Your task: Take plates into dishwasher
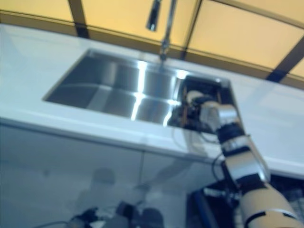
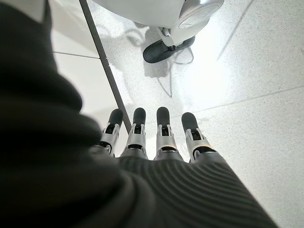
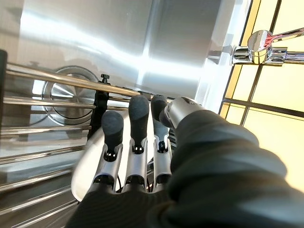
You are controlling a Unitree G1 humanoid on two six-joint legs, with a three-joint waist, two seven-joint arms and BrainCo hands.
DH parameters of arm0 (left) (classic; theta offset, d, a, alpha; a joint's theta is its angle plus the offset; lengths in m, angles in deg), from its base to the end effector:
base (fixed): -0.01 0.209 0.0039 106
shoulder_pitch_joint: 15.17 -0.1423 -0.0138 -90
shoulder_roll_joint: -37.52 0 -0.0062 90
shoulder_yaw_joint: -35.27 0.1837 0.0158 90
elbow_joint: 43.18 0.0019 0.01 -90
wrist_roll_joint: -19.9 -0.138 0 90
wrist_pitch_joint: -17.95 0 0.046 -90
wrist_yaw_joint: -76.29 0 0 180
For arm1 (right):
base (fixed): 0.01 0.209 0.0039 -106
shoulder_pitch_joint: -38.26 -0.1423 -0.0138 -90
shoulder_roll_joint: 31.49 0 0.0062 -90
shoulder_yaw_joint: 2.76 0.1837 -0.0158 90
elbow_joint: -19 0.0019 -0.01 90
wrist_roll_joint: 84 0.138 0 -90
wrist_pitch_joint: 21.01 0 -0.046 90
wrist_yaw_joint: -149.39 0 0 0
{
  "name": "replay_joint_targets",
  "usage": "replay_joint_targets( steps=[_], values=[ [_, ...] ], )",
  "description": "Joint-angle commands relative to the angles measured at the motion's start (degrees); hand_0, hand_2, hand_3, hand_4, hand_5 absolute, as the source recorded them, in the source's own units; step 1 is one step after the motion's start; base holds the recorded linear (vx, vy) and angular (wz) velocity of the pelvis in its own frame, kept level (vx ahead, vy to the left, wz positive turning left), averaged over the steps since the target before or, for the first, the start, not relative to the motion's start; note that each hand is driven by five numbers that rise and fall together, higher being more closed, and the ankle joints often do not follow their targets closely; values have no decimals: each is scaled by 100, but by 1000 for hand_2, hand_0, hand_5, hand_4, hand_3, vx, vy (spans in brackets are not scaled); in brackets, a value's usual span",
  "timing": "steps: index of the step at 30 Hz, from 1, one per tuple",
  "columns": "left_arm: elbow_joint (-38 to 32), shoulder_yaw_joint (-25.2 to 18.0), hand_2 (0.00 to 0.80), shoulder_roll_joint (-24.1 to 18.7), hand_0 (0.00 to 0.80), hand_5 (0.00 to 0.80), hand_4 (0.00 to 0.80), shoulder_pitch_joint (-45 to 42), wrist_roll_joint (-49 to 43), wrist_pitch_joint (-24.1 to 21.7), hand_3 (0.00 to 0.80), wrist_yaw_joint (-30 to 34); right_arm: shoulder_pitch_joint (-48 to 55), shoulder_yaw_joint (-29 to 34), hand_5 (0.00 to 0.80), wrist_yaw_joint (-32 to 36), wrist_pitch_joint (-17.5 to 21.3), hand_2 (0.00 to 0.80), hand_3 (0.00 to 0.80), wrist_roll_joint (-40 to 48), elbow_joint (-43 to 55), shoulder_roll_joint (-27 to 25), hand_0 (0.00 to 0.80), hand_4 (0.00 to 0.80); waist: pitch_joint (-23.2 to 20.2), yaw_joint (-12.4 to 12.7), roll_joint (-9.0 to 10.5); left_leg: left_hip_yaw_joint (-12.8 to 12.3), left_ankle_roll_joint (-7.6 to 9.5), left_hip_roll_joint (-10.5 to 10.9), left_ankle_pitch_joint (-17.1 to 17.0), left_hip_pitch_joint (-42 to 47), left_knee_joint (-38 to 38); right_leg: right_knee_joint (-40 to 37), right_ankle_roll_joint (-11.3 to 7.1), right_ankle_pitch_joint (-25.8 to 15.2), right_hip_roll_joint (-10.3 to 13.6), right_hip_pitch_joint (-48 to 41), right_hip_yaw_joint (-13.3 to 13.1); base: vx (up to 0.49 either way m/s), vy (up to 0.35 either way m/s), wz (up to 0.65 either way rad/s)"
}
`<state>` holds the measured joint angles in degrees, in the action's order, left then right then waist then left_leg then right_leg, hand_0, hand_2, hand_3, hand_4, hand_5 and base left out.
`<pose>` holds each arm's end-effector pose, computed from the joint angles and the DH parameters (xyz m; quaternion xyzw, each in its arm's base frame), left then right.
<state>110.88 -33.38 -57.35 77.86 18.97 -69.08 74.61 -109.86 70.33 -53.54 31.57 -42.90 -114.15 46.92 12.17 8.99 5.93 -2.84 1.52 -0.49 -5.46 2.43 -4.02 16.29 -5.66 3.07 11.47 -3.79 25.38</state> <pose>0.1033 0.2441 -0.0999 0.2690 0.5351 -0.0454 0.7995 0.3533 -0.1808 0.1718 -0.0300 0.2297 -0.1170 0.9657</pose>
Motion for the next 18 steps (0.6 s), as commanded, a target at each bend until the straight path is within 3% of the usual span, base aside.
replay_joint_targets(
  steps=[1,5,8,9,10,14,18],
  values=[
    [135,383,0,127,0,0,0,171,58,-157,0,2,-260,-8,706,27,272,706,706,-239,-51,-535,706,706,-126,194,-165,-78,104,317,661,392,-98,581,-161,-441,106,664,-142,0,0,0],
    [135,391,0,125,0,0,0,163,32,-163,0,19,-266,8,787,94,283,787,787,-292,-108,-595,787,787,-148,193,-162,-74,107,325,674,403,-98,580,-162,-459,120,663,-140,0,0,0],
    [141,400,0,126,0,0,0,162,29,-156,0,23,-287,3,725,148,311,725,725,-429,-148,-634,725,725,-160,197,-157,-72,112,327,679,420,-98,592,-161,-463,130,653,-133,0,0,0],
    [156,413,0,125,0,0,0,155,32,-172,0,14,-324,-21,304,212,344,304,304,-545,-170,-682,304,304,-168,197,-150,-72,113,327,684,428,-98,597,-167,-475,137,652,-125,0,0,0],
    [159,415,0,126,0,0,0,152,18,-177,0,12,-343,-32,0,235,397,0,0,-625,-174,-710,0,0,-168,197,-147,-68,112,326,686,433,-98,604,-169,-479,141,652,-125,0,0,0],
    [109,419,0,110,0,0,0,133,-24,-136,0,4,-540,-227,0,487,712,0,0,-1791,-28,-1012,0,0,-169,203,-121,-51,109,327,691,445,-98,609,-185,-502,156,635,-123,-2,-2,2],
    [98,374,0,27,0,0,0,87,-82,-159,0,40,-766,-524,0,950,713,0,0,-2540,273,-1410,0,0,-189,177,-92,-60,111,323,694,450,-98,653,-209,-530,164,650,-136,-2,-3,2]
  ],
)
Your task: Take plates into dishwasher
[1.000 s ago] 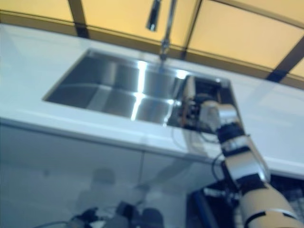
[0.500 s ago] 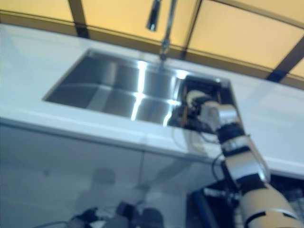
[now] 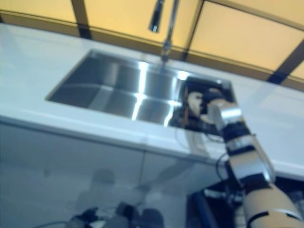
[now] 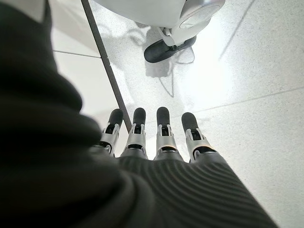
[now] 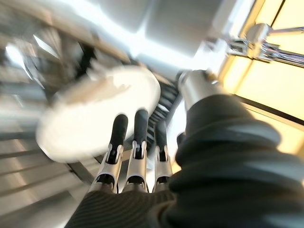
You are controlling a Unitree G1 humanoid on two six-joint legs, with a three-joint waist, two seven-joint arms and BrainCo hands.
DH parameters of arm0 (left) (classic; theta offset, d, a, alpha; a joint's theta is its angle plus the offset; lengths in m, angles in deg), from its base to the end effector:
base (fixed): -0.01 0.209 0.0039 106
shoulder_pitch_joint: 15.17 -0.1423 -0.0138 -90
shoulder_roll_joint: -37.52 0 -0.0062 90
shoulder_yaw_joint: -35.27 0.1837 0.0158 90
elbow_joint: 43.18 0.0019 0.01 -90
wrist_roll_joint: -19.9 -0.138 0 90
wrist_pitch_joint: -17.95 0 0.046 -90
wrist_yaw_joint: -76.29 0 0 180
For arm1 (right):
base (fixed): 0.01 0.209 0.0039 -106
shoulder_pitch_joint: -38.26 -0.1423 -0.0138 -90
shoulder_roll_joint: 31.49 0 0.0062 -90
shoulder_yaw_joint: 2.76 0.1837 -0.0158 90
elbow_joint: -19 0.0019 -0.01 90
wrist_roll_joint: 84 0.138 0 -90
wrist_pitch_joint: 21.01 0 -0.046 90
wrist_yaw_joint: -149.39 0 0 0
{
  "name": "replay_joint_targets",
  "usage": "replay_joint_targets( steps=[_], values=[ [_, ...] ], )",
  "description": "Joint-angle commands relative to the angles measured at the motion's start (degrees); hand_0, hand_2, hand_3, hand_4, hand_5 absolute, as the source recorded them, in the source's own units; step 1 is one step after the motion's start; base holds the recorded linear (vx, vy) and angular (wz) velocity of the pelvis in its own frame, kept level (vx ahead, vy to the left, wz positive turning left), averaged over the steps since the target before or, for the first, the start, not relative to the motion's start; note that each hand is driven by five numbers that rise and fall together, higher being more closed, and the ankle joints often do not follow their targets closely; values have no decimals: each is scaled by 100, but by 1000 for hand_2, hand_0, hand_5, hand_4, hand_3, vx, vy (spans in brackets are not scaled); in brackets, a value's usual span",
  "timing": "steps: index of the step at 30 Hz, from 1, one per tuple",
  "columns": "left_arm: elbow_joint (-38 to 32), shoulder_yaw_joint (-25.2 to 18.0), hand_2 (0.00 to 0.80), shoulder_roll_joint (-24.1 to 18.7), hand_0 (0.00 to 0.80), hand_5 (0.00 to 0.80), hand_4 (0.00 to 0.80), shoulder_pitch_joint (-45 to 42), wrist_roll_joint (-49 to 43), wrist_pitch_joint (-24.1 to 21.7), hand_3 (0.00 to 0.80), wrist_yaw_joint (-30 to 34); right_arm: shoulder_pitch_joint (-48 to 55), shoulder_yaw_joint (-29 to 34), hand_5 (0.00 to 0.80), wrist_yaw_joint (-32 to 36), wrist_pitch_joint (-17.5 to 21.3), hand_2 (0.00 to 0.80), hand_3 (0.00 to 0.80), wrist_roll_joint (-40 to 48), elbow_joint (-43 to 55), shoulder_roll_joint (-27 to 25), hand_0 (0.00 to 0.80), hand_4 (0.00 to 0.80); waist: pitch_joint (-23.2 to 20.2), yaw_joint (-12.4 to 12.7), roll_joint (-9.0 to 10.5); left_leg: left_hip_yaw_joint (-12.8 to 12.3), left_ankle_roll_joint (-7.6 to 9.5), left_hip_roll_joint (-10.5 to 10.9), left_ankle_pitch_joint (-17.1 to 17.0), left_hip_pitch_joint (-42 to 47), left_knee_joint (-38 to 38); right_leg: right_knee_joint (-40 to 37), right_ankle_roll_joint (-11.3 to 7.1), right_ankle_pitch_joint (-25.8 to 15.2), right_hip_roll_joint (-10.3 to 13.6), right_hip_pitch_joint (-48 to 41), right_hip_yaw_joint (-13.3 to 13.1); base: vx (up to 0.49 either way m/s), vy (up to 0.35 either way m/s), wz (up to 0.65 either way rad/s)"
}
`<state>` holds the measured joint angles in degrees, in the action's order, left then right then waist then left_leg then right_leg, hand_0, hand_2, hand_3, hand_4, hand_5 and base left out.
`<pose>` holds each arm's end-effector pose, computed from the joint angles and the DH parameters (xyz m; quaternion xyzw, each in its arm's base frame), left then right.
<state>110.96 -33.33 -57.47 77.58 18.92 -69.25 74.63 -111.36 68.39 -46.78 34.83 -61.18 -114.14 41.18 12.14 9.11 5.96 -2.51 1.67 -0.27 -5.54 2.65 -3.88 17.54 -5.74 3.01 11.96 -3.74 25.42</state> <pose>0.1014 0.2449 -0.1002 0.2698 0.5366 -0.0458 0.7982 0.3537 -0.2143 0.1923 -0.1848 0.1546 -0.1604 0.9572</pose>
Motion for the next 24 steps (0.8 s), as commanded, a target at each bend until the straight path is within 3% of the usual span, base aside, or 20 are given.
replay_joint_targets(
  steps=[1,8,15,24],
  values=[
    [79,352,0,27,0,0,0,111,-102,-138,0,50,-628,-398,0,342,394,0,0,-887,341,-919,0,0,-191,155,-91,-101,96,299,708,431,-112,532,-202,-520,118,644,-142,0,0,0],
    [111,279,0,15,0,0,0,118,-199,-174,0,107,-586,-582,0,897,454,0,0,-1415,637,-1101,0,0,-231,74,-81,-171,102,282,737,460,-112,514,-205,-456,97,633,-183,-4,-2,-5],
    [115,216,0,-45,0,0,0,147,-292,-145,0,172,-728,-1099,0,2267,564,0,0,-2380,633,-1322,0,0,-263,37,-12,-225,98,258,746,477,-112,524,-223,-453,69,637,-217,0,0,0],
    [88,164,0,-64,0,0,0,133,-355,-114,0,184,-601,-1360,0,3188,676,0,0,-2793,556,-1272,0,0,-248,40,43,-240,104,234,745,481,-112,634,-238,-485,89,673,-214,0,0,0]
  ],
)
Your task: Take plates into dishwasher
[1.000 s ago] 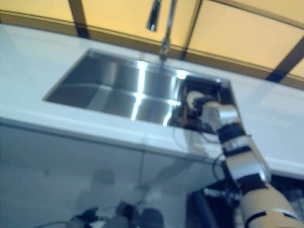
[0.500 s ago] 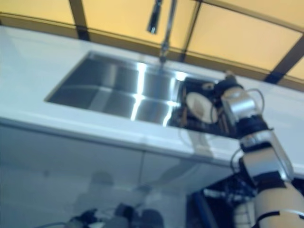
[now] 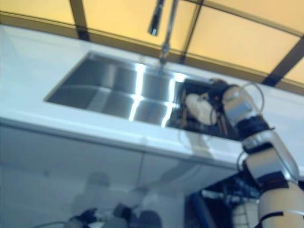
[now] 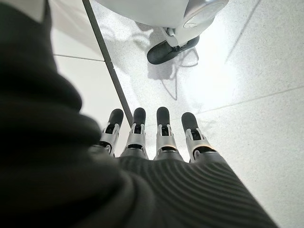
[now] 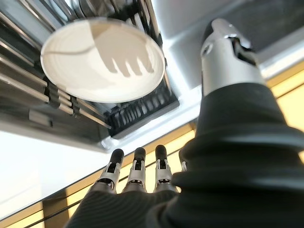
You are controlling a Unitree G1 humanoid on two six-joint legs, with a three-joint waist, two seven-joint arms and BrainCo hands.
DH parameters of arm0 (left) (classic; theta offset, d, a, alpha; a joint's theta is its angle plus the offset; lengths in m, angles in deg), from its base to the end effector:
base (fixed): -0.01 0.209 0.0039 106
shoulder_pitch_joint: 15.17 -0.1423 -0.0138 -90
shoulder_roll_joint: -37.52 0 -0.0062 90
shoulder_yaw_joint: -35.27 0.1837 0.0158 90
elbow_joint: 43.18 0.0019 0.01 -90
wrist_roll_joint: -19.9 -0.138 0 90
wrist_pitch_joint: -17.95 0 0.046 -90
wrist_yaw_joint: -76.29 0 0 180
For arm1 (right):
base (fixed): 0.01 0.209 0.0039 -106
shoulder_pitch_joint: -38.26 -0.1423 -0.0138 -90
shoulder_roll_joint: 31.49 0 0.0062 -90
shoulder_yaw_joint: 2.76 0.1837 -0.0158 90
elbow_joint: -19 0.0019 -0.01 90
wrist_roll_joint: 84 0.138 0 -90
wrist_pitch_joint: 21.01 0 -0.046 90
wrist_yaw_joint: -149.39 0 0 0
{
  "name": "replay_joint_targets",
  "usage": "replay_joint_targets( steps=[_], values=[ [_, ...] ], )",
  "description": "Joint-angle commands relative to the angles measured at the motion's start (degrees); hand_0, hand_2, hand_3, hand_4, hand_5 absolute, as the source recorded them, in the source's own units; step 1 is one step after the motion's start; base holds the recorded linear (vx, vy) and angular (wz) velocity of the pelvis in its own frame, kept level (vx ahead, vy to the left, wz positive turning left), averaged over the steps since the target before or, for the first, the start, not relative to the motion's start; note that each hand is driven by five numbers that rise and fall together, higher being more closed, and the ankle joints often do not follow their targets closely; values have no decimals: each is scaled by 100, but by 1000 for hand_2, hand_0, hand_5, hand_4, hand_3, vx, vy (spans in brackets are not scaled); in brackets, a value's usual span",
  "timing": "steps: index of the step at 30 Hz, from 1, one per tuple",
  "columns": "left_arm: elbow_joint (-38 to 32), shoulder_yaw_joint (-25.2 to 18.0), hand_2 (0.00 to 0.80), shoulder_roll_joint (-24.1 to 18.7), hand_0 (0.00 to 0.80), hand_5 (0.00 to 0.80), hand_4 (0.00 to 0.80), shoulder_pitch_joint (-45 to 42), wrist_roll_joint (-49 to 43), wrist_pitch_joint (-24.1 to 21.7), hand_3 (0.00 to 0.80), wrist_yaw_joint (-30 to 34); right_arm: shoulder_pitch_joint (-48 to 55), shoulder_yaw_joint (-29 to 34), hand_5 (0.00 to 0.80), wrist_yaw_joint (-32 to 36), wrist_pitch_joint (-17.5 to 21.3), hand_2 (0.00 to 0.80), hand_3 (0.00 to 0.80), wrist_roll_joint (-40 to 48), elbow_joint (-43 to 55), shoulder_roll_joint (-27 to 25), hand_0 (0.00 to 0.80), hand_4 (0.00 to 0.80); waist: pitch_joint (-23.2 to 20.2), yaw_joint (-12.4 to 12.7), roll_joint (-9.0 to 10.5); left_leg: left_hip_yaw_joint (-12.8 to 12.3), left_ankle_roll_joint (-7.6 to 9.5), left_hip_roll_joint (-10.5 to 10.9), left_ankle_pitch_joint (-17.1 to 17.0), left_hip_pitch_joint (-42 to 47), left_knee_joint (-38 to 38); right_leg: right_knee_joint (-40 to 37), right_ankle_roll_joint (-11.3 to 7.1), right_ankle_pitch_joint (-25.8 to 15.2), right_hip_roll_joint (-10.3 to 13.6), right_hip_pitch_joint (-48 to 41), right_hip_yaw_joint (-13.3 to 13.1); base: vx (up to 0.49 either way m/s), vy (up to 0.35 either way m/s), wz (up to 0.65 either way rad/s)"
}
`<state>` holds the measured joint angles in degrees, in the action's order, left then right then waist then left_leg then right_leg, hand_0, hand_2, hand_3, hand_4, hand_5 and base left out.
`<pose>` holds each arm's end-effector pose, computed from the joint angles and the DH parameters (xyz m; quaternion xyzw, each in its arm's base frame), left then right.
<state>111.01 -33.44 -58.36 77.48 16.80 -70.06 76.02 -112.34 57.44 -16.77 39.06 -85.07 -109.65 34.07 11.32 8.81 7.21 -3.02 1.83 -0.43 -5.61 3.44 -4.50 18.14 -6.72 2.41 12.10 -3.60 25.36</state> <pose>0.1013 0.2502 -0.0985 0.2832 0.5344 -0.0614 0.7940 0.3490 -0.2295 0.2129 -0.4338 0.1602 0.0108 0.8866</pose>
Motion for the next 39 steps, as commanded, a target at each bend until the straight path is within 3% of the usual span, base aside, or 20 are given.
replay_joint_targets(
  steps=[1,24,39],
  values=[
    [79,185,0,24,0,0,0,148,-145,-28,0,38,-483,-285,0,258,254,0,0,-466,105,-534,0,0,-155,77,-78,-181,92,252,748,396,-50,588,-141,-440,84,668,-202,0,0,0],
    [-196,124,0,-3,0,0,0,134,-229,63,0,150,199,-133,0,997,22,0,0,-1188,83,-200,0,0,104,135,-180,-89,124,299,723,333,-26,867,-172,-667,267,834,-163,21,22,1],
    [-284,166,0,38,0,0,0,24,-193,39,0,178,504,121,0,674,-118,0,0,-1348,-83,-127,0,0,262,137,-337,-43,138,342,743,306,-2,966,-166,-732,376,959,-199,38,24,3]
  ],
)
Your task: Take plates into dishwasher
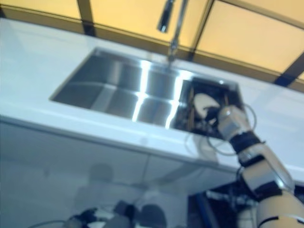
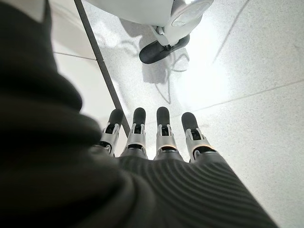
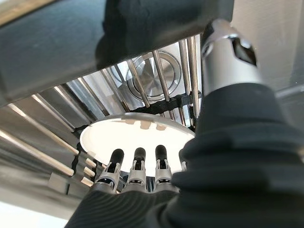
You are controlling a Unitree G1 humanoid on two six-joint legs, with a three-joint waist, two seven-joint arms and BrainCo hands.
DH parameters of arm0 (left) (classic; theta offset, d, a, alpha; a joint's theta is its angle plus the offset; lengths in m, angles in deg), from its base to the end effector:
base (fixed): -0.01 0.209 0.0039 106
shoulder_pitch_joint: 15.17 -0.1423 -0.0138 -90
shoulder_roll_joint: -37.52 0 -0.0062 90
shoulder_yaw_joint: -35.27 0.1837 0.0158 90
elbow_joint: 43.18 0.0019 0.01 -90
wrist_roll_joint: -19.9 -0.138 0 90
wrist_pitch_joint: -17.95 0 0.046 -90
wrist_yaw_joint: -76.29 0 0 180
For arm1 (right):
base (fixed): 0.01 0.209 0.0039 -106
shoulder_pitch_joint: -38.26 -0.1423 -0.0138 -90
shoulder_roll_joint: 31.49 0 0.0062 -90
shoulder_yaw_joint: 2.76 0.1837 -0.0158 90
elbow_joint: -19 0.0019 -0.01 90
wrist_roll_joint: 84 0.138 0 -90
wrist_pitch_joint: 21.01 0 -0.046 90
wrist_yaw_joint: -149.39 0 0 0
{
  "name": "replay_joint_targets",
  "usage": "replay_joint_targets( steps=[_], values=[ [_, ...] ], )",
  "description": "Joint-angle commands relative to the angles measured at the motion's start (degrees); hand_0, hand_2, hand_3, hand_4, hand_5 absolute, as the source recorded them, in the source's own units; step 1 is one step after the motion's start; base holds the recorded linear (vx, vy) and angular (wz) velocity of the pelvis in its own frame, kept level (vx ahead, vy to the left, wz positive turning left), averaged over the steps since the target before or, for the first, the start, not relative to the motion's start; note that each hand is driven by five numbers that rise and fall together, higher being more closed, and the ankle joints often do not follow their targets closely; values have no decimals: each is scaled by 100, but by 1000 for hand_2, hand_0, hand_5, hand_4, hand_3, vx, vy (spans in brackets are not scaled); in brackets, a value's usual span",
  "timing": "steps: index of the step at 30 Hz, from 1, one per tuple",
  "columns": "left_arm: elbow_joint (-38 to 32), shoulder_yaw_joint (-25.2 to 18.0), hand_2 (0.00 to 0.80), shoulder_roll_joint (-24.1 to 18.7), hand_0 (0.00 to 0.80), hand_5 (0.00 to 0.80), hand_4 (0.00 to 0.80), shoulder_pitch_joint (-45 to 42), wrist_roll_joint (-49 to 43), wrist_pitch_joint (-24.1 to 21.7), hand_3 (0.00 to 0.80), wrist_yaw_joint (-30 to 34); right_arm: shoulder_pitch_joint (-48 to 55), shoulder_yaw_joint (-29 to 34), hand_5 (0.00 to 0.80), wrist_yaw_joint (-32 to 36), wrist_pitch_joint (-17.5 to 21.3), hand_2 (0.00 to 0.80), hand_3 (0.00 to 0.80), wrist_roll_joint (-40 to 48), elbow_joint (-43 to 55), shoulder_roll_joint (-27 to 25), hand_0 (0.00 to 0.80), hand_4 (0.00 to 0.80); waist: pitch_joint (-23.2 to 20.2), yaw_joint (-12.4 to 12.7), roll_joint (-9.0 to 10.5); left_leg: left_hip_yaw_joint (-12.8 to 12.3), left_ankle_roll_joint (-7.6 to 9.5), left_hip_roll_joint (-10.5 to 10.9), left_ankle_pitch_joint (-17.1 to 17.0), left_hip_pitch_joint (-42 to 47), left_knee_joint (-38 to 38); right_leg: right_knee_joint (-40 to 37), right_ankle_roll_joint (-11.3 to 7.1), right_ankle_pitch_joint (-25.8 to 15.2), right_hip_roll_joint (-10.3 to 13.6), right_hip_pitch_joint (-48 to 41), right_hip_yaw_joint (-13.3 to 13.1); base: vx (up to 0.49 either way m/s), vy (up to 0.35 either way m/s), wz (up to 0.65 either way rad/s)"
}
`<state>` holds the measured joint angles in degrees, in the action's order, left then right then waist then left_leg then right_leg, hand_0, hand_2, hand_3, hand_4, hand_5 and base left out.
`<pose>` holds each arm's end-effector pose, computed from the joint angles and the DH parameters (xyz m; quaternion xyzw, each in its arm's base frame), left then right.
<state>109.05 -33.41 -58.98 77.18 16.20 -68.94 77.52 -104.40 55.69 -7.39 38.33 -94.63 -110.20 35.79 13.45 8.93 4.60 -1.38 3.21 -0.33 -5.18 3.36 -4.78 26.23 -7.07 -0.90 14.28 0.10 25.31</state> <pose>0.1039 0.2515 -0.0963 0.2843 0.5342 -0.0729 0.7927 0.3389 -0.2350 0.1625 -0.4817 0.2724 0.0779 0.8293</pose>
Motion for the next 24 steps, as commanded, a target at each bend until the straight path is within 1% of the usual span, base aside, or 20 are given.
replay_joint_targets(
  steps=[1,5,9,16,18,24],
  values=[
    [-81,173,0,110,0,0,0,40,-128,-89,0,20,-287,302,0,-317,-94,0,0,-386,-42,-293,0,0,62,128,-90,-199,4,336,700,312,24,165,-129,-406,165,601,-198,31,23,1],
    [-93,196,0,124,0,0,0,12,-108,-141,0,24,-268,394,0,-614,-155,0,0,-400,-136,-300,0,0,118,138,-134,-170,6,352,698,292,23,197,-122,-428,195,649,-200,36,29,4],
    [-125,258,0,148,0,0,0,4,-68,-162,0,29,-291,511,0,-1055,-262,0,0,-356,-205,-295,0,0,189,153,-186,-138,7,369,692,255,31,230,-115,-440,218,692,-214,25,24,7],
    [-134,305,0,188,0,0,0,-9,-7,-248,0,8,-418,580,0,-1471,-390,0,0,-436,-305,-375,0,0,287,171,-250,-103,11,391,676,188,42,276,-109,-479,233,766,-254,2,3,1],
    [-138,308,0,199,0,0,0,-34,11,-262,0,-2,-437,595,0,-1496,-395,0,0,-518,-286,-414,0,0,312,172,-257,-110,10,407,686,200,45,334,-115,-452,263,786,-289,27,33,2],
    [-121,352,0,230,0,0,0,-43,43,-286,0,-9,-487,562,0,-1581,-434,0,0,-558,-295,-488,0,0,342,164,-315,-100,11,406,671,143,52,340,-89,-463,265,837,-286,5,6,0]
  ],
)
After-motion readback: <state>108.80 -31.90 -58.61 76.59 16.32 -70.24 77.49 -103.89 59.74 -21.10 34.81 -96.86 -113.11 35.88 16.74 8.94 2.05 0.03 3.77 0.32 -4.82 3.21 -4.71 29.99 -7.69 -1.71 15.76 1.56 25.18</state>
